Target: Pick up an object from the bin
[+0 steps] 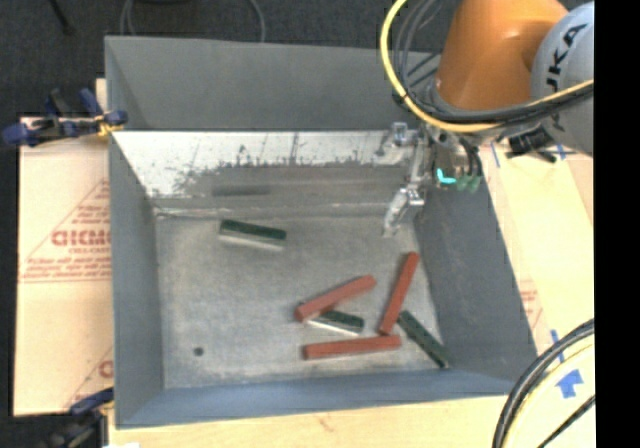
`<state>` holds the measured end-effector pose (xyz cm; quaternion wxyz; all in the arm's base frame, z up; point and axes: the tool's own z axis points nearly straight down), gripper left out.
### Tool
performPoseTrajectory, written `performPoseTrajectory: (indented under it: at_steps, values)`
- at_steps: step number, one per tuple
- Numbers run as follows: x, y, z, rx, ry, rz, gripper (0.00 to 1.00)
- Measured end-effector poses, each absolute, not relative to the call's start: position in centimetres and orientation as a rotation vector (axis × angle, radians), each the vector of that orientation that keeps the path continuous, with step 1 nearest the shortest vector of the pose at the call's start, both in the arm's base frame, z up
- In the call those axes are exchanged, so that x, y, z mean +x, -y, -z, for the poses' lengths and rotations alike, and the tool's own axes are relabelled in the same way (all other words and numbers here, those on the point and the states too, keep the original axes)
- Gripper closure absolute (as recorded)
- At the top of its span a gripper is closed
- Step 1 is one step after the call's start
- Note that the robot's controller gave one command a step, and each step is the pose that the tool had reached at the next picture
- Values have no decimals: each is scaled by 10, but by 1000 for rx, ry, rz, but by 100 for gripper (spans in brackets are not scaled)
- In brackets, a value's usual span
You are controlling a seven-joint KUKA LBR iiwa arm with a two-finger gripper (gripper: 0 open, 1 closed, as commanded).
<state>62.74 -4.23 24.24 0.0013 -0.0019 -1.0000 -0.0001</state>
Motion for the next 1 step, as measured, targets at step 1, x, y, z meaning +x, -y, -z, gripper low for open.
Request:
performPoseTrajectory:
  at_steps: [1]
  values:
    - [629, 42, -247, -5, 3147, -2, 0]
